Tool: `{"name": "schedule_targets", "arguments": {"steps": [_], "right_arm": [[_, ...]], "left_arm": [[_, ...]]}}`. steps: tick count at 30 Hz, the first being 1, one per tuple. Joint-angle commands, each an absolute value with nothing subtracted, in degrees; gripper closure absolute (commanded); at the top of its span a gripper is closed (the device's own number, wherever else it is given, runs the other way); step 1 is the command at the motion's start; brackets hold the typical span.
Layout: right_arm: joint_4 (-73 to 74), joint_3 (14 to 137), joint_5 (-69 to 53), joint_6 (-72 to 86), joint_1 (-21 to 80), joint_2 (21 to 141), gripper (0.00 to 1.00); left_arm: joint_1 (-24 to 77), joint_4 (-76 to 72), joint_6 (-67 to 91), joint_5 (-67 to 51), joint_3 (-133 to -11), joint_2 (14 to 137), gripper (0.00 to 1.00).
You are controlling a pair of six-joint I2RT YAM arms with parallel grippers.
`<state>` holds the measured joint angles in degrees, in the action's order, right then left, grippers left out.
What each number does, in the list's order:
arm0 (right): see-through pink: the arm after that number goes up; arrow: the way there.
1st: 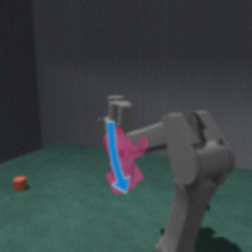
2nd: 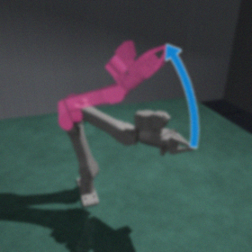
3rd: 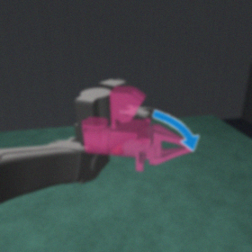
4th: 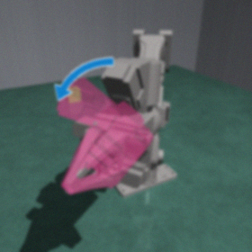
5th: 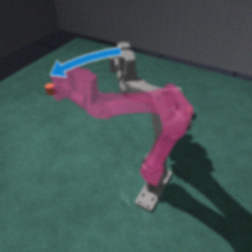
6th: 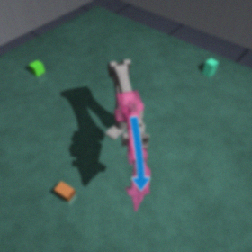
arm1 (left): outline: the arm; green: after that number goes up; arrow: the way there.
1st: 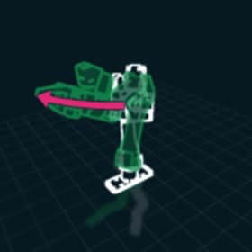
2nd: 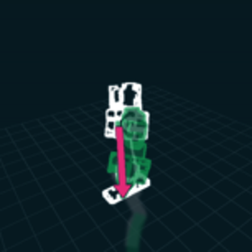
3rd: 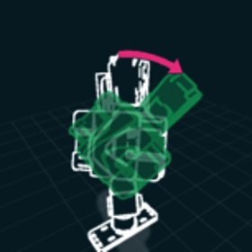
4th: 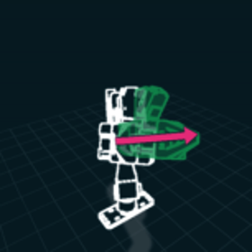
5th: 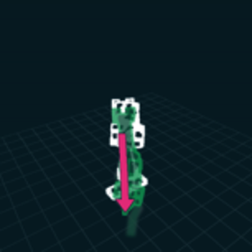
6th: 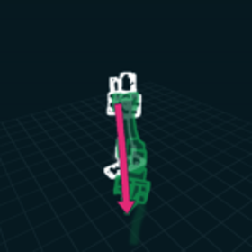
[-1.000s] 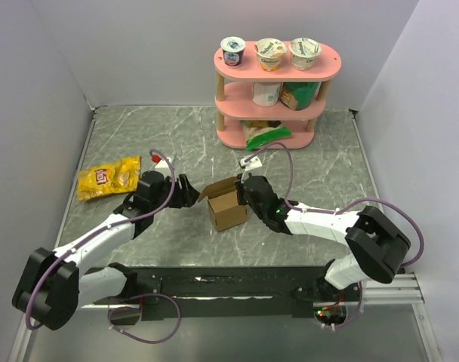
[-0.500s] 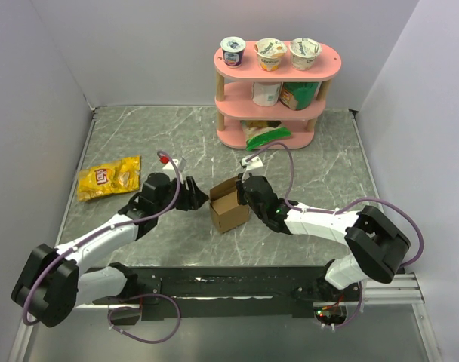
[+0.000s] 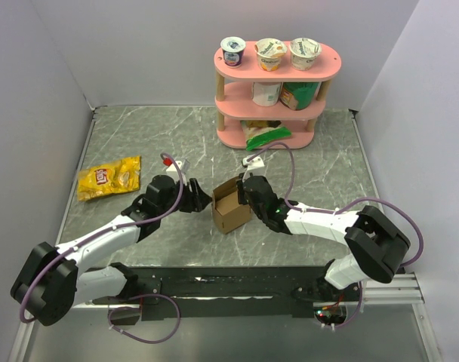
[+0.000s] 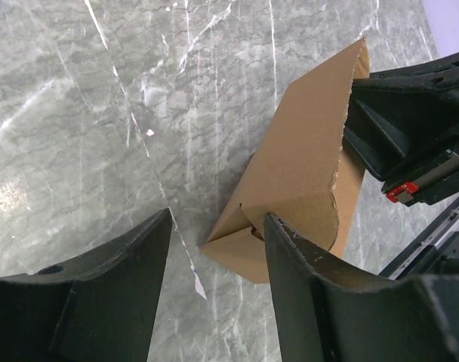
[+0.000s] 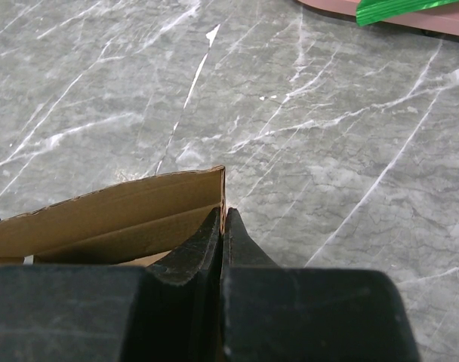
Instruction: Fold the paper box
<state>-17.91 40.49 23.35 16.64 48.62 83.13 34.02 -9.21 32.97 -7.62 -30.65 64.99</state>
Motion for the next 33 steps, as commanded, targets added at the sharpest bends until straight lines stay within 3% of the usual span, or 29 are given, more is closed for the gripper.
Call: {"name": "schedule_targets", "arguments": {"steps": [1, 18, 33], "right_arm": [[-13.9, 40.5, 23.1, 17.9, 49.3, 84.9, 1.00], [-13.7, 40.4, 23.5, 18.3, 49.3, 85.4, 1.00], [-17.7, 37.4, 23.0, 18.5, 49.3, 84.6, 1.00]], "left_arm": [[35.2, -13.1, 35.8, -8.0, -31.5, 64.6, 0.42], [36.7, -18.7, 39.9, -6.0, -28.4, 64.4, 0.42], [42.4, -15.7, 22.9, -3.7, -25.7, 61.2, 0.44]]}}
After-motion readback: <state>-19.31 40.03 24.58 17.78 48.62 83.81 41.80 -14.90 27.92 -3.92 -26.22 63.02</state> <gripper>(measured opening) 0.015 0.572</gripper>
